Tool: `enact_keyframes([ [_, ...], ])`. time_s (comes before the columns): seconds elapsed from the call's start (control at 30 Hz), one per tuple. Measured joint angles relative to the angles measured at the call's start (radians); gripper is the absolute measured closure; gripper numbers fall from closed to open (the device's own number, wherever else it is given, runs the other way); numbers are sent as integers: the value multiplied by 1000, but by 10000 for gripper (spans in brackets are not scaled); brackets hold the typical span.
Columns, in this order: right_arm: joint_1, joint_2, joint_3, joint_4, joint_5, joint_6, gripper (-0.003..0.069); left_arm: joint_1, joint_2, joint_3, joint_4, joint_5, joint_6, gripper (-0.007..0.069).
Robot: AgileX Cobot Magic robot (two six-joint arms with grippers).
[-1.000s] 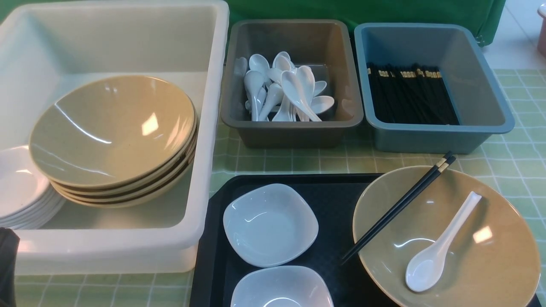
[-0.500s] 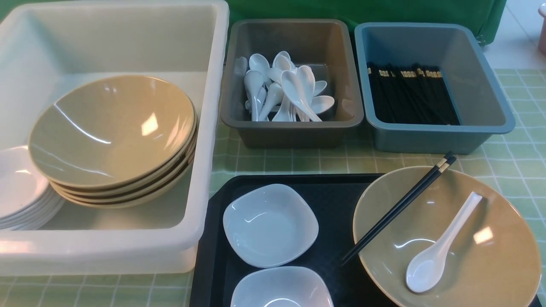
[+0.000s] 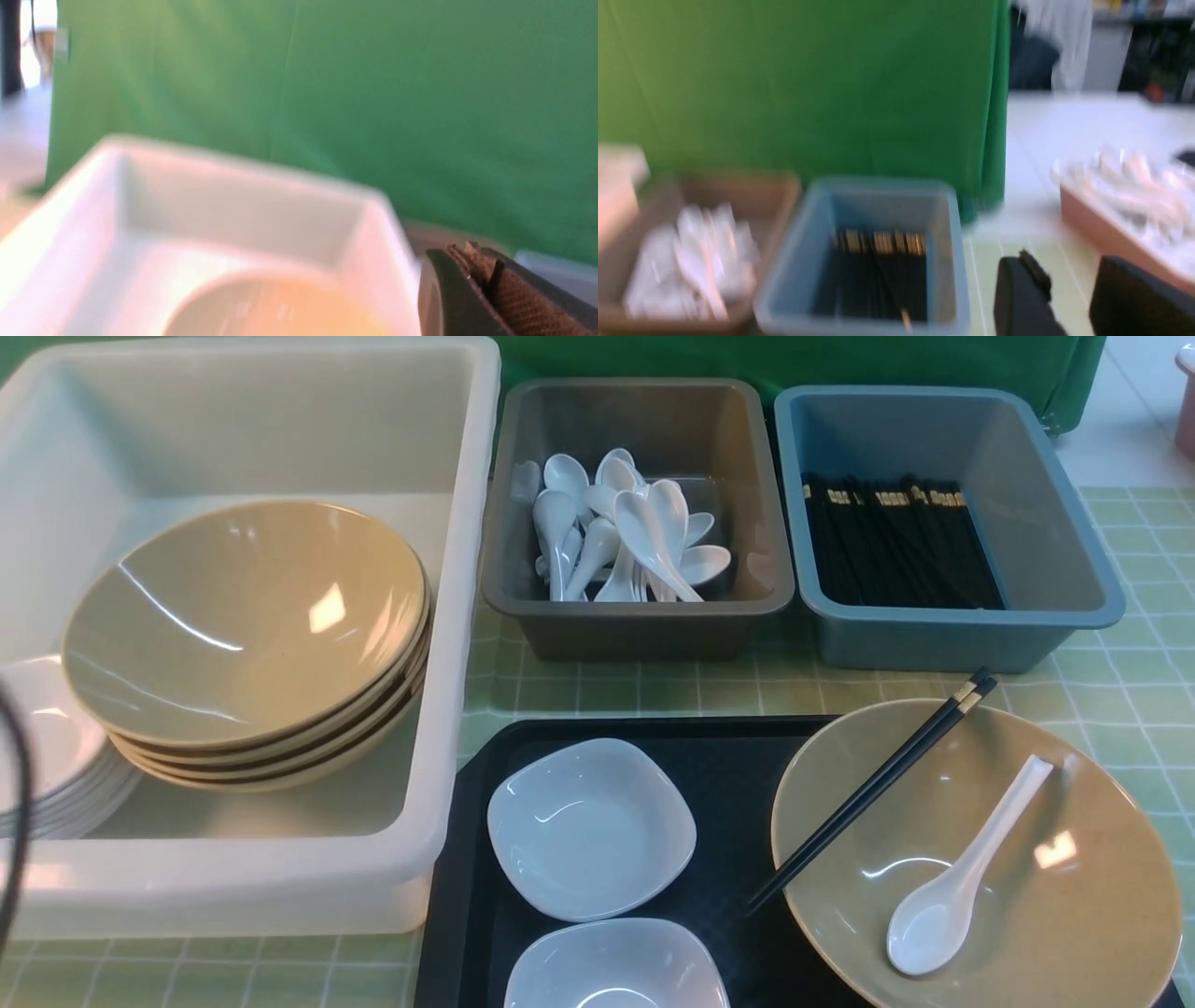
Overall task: On green table put chopsticks spoon bowls plates into blue grey white boxes.
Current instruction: 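Move the grippers toward the tableware on the black tray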
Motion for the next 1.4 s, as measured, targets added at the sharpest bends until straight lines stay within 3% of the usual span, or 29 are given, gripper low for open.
enact_keyframes([
  [0.2, 0, 148, 15, 202, 133, -63, 423, -73, 53, 16, -49, 69, -28, 626],
  [0.3, 34, 260, -4, 328, 259, -209, 423, -163, 55, 35, -94, 168, 17, 626],
  [0.57, 193, 527, -265, 322, 529, -230, 419, -337, 86, 39, -135, 228, 152, 626],
  [0.67, 317, 619, -335, 211, 535, -118, 399, -373, 100, 39, -152, 231, 164, 626],
  [0.8, 464, 723, -364, 57, 553, 187, 345, -382, 112, 39, -203, 234, 165, 626],
  [1.1, 489, 915, -364, 20, 519, 784, 190, -382, 112, 39, -214, 246, 166, 626],
  [1.3, 489, 995, -364, 20, 460, 978, 164, -382, 112, 39, -215, 254, 166, 626],
  [1.4, 489, 1034, -364, 20, 418, 1005, 163, -382, 112, 39, -215, 256, 166, 626],
])
